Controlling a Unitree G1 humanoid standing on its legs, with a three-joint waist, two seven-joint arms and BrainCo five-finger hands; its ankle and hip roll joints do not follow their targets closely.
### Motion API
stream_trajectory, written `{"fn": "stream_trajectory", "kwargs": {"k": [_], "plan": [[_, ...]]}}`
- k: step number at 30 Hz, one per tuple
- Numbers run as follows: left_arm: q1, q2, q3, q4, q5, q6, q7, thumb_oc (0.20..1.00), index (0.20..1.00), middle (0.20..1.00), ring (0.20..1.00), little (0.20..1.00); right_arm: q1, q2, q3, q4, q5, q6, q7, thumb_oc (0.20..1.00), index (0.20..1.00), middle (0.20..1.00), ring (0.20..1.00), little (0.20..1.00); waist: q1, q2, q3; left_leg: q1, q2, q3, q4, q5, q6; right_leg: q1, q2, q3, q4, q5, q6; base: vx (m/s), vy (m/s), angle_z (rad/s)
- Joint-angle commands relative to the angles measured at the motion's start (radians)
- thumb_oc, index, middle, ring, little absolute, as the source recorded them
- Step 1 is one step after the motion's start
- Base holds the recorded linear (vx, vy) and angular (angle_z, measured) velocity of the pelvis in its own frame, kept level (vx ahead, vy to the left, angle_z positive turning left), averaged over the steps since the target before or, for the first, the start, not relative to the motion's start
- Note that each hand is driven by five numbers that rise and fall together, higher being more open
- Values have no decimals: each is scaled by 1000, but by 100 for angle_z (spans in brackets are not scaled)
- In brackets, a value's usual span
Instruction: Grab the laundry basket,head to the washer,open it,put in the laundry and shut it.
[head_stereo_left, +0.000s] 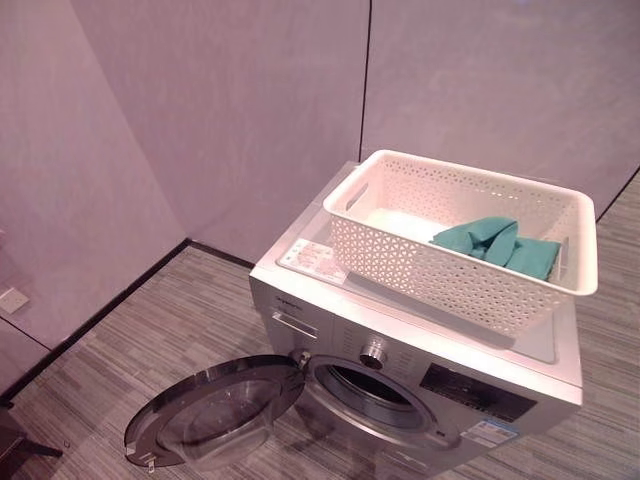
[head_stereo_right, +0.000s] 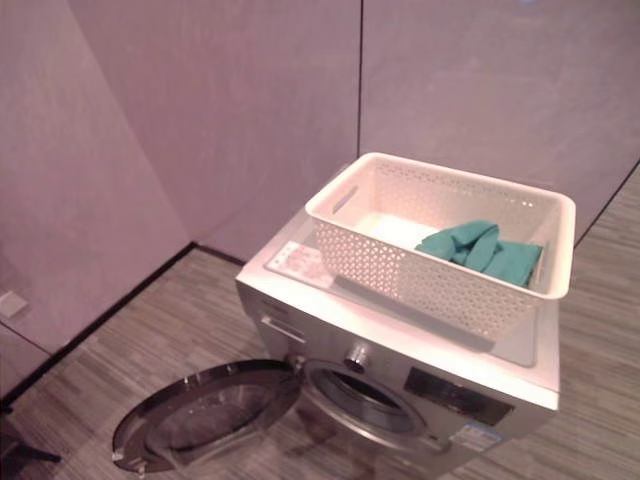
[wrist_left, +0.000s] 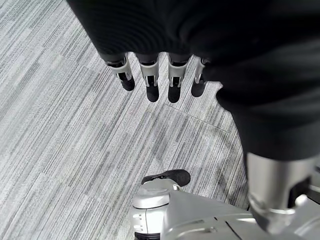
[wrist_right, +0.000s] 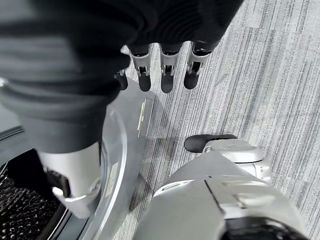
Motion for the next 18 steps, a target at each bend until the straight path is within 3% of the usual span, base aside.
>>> {"fn": "stream_trajectory", "kwargs": {"k": [1, 18], "plan": [[-62, 16, 20, 23, 11, -9, 9, 1000, 1000, 1000, 1000, 1000, -50, 10, -14, 29, -10, -3, -3, 1000, 1000, 1000, 1000, 1000, 4, -34, 28, 32, 76, -17, -12, -34, -42, 13, -102, -15, -68, 56, 112, 0, 0, 0], [-58, 4, 24, 41, 15, -8, 6, 1000, 1000, 1000, 1000, 1000, -53, -2, -42, 64, -12, -4, -10, 1000, 1000, 1000, 1000, 1000, 2, -34, 29, 32, 71, -21, -12, -46, -40, 20, -107, -14, -95, 65, 116, 0, 0, 0]]}}
